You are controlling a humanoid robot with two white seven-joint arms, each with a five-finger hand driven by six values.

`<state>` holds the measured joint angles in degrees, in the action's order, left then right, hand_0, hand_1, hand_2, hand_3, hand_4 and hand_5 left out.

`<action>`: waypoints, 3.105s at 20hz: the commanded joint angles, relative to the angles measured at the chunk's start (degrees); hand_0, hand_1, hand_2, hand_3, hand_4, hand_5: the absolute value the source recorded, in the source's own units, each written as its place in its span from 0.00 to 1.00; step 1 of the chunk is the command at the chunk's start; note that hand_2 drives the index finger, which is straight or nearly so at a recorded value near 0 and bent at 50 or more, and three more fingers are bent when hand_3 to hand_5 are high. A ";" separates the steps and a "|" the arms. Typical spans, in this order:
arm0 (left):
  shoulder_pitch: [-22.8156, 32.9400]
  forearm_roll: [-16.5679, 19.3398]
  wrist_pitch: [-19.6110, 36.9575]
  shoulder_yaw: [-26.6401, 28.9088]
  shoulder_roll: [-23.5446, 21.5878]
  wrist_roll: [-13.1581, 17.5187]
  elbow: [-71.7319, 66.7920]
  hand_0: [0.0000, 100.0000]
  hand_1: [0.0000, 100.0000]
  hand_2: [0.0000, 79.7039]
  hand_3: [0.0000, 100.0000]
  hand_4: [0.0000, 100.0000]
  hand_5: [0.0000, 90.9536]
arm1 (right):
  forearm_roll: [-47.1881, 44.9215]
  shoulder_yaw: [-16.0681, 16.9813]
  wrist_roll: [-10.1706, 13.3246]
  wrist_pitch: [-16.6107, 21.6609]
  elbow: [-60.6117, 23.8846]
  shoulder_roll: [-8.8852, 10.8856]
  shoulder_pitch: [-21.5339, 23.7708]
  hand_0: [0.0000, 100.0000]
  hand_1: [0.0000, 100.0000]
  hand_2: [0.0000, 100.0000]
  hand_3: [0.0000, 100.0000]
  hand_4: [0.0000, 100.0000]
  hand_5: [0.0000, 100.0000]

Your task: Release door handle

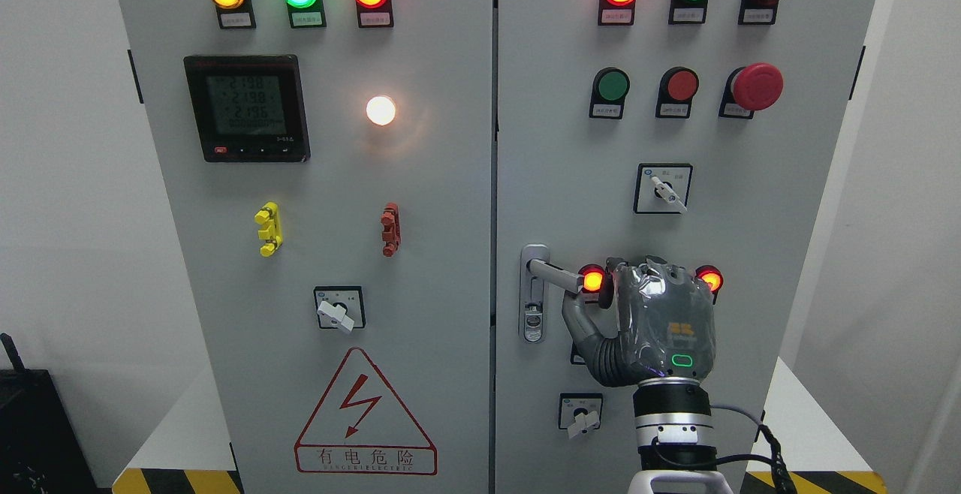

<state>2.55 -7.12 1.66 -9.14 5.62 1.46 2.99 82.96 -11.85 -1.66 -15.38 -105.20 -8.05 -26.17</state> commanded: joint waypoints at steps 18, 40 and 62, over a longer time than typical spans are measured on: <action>0.00 0.00 0.01 0.00 0.00 0.04 0.00 0.00 0.00 0.06 0.11 0.00 0.00 | -6.05 2.61 4.38 11.15 -10.55 0.66 10.87 0.50 0.39 0.69 0.91 0.74 0.66; 0.00 0.00 -0.08 0.00 0.00 0.04 0.00 0.00 0.00 0.06 0.11 0.00 0.00 | -31.71 26.35 4.74 34.28 -13.72 2.43 20.90 0.53 0.20 0.03 0.09 0.05 0.00; 0.00 0.00 0.01 0.00 -0.09 0.04 0.00 0.00 0.00 0.06 0.11 0.00 0.00 | -32.95 25.47 -1.15 34.10 -13.63 1.90 15.44 0.45 0.15 0.00 0.00 0.00 0.00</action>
<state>2.55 -7.12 1.61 -9.14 5.57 1.45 2.98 50.15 12.92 -2.79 18.63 -118.52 -6.23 -10.40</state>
